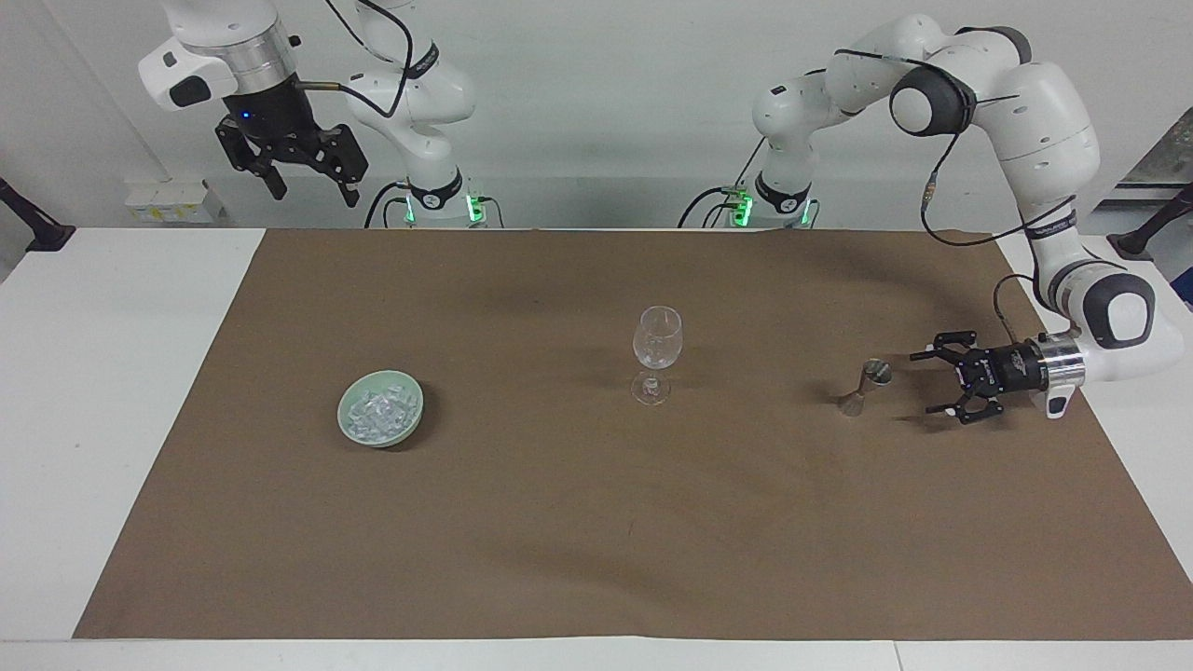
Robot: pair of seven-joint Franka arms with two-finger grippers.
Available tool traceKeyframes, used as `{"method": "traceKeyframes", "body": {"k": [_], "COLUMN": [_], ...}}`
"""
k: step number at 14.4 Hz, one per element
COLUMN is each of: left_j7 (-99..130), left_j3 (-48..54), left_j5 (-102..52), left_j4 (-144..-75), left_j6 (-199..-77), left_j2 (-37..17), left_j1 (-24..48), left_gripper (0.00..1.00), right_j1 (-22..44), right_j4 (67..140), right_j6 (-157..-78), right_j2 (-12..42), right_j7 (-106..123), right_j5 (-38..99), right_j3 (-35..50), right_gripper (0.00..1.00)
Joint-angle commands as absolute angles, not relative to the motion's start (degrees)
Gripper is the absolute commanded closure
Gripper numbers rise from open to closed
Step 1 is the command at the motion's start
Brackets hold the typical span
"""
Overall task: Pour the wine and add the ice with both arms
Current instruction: 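Open the left gripper and reach toward the small metal cup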
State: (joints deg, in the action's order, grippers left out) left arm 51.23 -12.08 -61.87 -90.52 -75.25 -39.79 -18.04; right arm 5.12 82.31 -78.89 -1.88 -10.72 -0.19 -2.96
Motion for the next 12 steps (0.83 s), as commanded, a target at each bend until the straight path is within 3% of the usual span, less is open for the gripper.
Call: {"method": "traceKeyframes", "body": {"k": [1, 12], "left_j7": [46.3, 36.5], "left_j3": [-12.1, -12.0], "left_j5": [-64.4, -70.3], "left_j4": [-92.1, -96.5], "left_j6": [-73.3, -72.4], "left_j2": [-39.9, -41.2], "left_j1": [-17.8, -17.1], "left_gripper": [0.0, 0.0], "right_j1": [4.3, 3.6], "right_j4": [83.2, 83.1], "right_j6": [-79.2, -79.1], "right_j2": [-2.7, -2.5], "right_j7": [-9.1, -8.8], "right_j5": [0.8, 0.6], "right_j3": [-2.9, -2.9], "right_gripper": [0.0, 0.0]}}
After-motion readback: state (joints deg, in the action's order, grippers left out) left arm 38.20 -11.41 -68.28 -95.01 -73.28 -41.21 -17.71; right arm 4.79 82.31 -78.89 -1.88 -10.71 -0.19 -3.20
